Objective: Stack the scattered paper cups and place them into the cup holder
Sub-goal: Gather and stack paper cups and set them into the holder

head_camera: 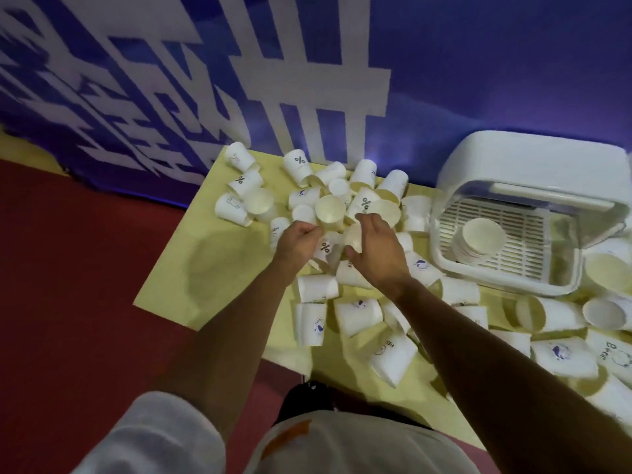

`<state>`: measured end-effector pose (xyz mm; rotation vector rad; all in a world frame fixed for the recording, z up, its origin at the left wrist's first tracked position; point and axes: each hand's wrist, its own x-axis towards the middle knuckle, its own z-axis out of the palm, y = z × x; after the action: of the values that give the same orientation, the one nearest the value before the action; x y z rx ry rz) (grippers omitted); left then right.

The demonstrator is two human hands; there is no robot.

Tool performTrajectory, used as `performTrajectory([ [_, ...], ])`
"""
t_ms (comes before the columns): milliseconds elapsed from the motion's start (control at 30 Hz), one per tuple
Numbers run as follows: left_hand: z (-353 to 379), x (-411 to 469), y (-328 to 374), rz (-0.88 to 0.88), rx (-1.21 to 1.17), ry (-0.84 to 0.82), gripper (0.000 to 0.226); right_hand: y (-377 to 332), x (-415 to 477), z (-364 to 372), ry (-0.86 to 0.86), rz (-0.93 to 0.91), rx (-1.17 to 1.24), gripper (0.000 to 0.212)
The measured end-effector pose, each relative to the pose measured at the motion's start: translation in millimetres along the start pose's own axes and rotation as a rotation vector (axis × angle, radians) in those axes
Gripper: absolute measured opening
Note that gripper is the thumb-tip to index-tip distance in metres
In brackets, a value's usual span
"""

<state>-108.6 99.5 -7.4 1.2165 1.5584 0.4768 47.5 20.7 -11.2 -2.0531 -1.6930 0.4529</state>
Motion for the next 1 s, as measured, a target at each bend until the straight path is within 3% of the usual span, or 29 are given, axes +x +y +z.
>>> performTrajectory([
  [333,-100.2,44.0,-38.7,-0.074,0.026,0.148,0.013,-83.9,57.4,62.6,-0.152,-0.124,-0.048,0.061],
  [567,-150.1,102.3,-43.8,-0.198,-0.072,0.252,0.039,-134.0,112.6,103.5,-0.176,-0.108,-0.036,0.068],
  [700,-157.5,138.2,-48.7,-0.243,-0.145,0.246,0.062,-142.2,136.5,126.9,-0.155,-0.050,-0.039,0.076],
  [867,-146.0,164.8,-65.0,-0.357,-0.176,0.298,0.074,-137.5,154.2,152.6,-0.142,-0.017,-0.060,0.089],
  [1000,-138.8,181.1,-71.1,-0.416,-0.254,0.322,0.083,-138.1,161.2,163.5,-0.168,-0.002,-0.061,0.087],
])
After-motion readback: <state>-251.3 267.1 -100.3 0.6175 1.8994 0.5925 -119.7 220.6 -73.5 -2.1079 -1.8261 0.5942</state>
